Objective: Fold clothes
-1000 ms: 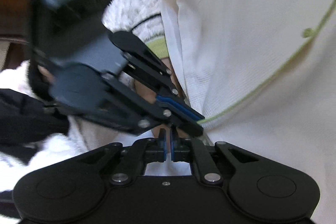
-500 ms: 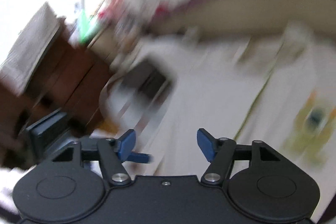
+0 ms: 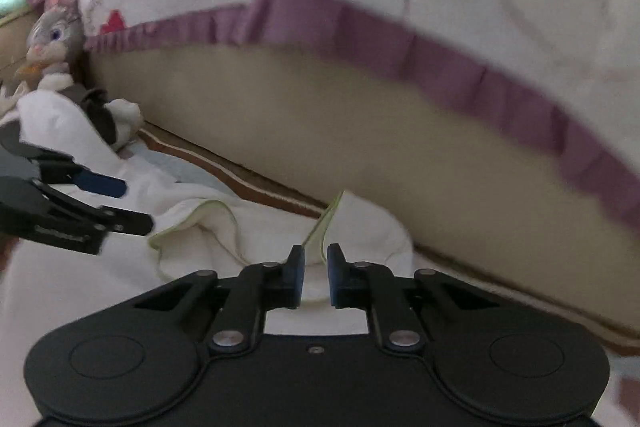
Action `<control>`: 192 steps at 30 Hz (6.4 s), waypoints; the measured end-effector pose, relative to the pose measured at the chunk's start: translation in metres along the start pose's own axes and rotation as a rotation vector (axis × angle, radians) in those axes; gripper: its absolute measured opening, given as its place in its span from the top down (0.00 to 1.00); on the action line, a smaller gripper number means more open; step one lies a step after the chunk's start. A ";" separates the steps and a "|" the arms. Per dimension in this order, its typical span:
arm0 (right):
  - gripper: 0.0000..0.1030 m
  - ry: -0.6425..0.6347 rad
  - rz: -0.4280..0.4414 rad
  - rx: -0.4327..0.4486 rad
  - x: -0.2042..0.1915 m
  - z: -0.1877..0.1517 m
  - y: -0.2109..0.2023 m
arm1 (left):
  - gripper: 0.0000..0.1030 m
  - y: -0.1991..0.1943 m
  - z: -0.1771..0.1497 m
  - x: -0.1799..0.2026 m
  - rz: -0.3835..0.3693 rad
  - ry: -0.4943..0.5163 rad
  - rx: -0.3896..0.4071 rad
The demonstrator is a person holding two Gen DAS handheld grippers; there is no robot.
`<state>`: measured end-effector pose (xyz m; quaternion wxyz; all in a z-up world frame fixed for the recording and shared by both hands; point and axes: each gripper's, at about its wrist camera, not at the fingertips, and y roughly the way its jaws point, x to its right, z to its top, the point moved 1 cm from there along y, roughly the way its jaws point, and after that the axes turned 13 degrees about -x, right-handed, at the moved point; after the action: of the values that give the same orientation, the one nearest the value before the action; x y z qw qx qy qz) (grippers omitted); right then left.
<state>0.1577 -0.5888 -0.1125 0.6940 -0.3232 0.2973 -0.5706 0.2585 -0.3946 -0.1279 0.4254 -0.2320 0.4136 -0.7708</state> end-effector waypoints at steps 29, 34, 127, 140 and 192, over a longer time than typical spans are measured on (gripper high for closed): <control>0.88 0.710 0.234 0.043 0.100 0.033 0.120 | 0.46 0.029 0.029 -0.058 -0.078 -0.346 0.166; 0.60 0.510 0.293 0.007 0.084 0.030 0.099 | 0.46 0.002 0.015 -0.022 -0.166 -0.133 0.222; 0.90 1.473 -0.461 0.526 0.380 -0.378 -0.187 | 0.96 0.053 -0.060 0.366 -0.457 0.189 -0.211; 0.73 1.451 -0.733 0.306 0.380 -0.383 -0.190 | 0.67 0.027 -0.061 0.347 -0.405 0.257 -0.201; 0.47 0.133 0.302 -0.211 -0.294 -0.001 0.082 | 0.90 -0.189 -0.135 -0.457 0.398 -0.644 0.224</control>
<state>0.1555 -0.2884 -0.1651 0.7129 -0.3072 0.4458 -0.4457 0.3174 0.1079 -0.0467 0.6972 -0.3294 0.2090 -0.6014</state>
